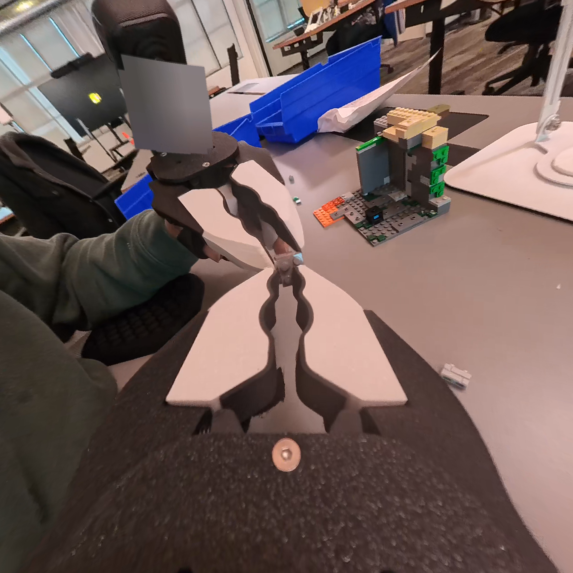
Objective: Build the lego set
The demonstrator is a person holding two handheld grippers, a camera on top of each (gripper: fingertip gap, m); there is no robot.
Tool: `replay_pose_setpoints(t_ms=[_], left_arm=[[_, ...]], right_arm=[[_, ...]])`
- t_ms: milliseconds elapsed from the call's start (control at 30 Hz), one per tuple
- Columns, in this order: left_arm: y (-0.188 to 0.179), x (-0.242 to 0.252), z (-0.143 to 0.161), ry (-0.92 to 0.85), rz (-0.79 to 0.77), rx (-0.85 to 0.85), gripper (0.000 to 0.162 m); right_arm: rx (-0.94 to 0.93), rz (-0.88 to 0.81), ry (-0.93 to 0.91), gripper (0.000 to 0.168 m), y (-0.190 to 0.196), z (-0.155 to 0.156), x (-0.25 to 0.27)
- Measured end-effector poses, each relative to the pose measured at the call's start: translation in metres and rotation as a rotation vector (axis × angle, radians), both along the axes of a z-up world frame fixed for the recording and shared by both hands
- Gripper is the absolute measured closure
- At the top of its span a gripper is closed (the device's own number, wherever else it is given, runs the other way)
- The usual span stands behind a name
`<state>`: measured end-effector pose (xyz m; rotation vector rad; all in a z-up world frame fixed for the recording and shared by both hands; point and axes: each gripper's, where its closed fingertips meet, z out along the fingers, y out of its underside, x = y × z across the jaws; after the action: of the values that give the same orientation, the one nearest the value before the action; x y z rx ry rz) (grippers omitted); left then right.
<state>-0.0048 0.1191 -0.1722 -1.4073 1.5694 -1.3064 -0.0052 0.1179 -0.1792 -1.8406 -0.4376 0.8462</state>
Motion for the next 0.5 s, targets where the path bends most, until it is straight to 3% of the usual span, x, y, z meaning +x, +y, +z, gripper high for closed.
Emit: replay_pose_setpoints(t_ms=[33, 67, 100, 133, 200, 233, 367, 500], left_arm=[[-0.025, 0.000, 0.034, -0.173, -0.127, -0.141, 0.162], [-0.047, 0.006, 0.038, -0.140, -0.208, -0.128, 0.162], [-0.042, 0.016, 0.017, -0.020, -0.124, 0.191, 0.162], [-0.030, 0.012, 0.029, -0.081, -0.047, 0.303, 0.162], [0.003, -0.013, 0.058, -0.135, 0.046, 0.180, 0.162], [0.014, -0.022, 0.063, -0.158, 0.082, 0.186, 0.162], [0.020, -0.022, 0.054, -0.121, 0.092, 0.203, 0.162], [0.019, -0.018, 0.046, -0.093, 0.080, 0.202, 0.162]], right_arm=[[-0.040, 0.053, -0.034, 0.161, -0.004, -0.012, -0.011], [-0.070, 0.116, -0.085, 0.161, -0.008, -0.029, -0.032], [-0.014, 0.123, -0.104, 0.160, -0.008, -0.029, -0.047], [0.075, 0.078, -0.107, 0.161, -0.004, -0.010, -0.043], [0.112, 0.021, -0.087, 0.161, 0.000, 0.019, -0.011], [0.108, 0.009, -0.126, 0.161, -0.001, 0.016, -0.005], [0.082, 0.019, -0.167, 0.161, -0.003, -0.003, -0.010], [0.082, 0.012, -0.168, 0.160, -0.003, -0.003, -0.005]])
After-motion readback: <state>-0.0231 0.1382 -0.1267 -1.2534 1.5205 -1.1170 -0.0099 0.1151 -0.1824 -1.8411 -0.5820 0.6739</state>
